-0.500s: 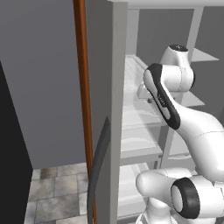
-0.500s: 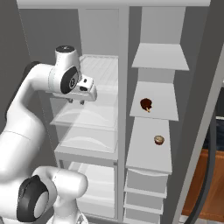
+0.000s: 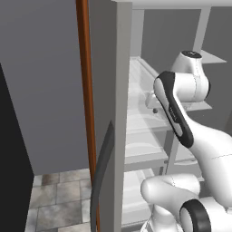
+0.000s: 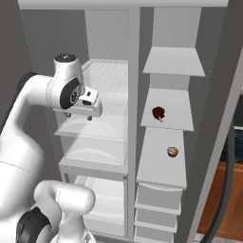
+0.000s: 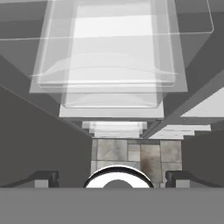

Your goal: Pick up the frozen steak from the freezer, place it on any shelf in the fridge, and close the fridge and freezer doors when done.

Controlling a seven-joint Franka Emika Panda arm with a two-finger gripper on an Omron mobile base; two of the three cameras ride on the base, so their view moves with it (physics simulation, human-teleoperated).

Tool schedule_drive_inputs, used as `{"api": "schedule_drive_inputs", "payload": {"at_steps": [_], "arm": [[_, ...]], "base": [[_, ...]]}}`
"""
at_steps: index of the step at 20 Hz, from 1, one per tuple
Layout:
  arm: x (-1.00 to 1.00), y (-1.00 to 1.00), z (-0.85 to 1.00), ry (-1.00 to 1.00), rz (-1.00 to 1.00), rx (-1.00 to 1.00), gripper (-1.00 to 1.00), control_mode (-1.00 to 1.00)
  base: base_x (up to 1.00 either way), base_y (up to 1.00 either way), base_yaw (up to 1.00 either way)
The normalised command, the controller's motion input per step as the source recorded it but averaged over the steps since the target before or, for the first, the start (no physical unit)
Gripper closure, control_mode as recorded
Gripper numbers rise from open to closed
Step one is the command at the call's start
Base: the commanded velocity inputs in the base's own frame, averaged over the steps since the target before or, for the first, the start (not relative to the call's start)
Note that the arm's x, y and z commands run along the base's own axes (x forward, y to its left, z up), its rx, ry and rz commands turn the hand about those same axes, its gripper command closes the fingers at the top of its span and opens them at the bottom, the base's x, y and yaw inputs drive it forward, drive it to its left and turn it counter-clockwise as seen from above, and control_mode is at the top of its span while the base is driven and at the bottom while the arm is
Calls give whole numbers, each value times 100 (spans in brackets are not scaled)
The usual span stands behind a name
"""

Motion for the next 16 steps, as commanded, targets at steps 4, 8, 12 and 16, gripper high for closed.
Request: {"api": "schedule_drive_inputs", "payload": {"at_steps": [4,8,12,16], "arm": [[-39,2,-51,-2,-2,0,-100,-100],[-3,8,-39,-4,-2,-1,-100,-100],[0,0,0,0,0,0,-100,-100],[-62,-11,-6,0,0,0,-100,-100]], "base": [[0,0,0],[0,0,0],[0,0,0],[0,0,0]]}}
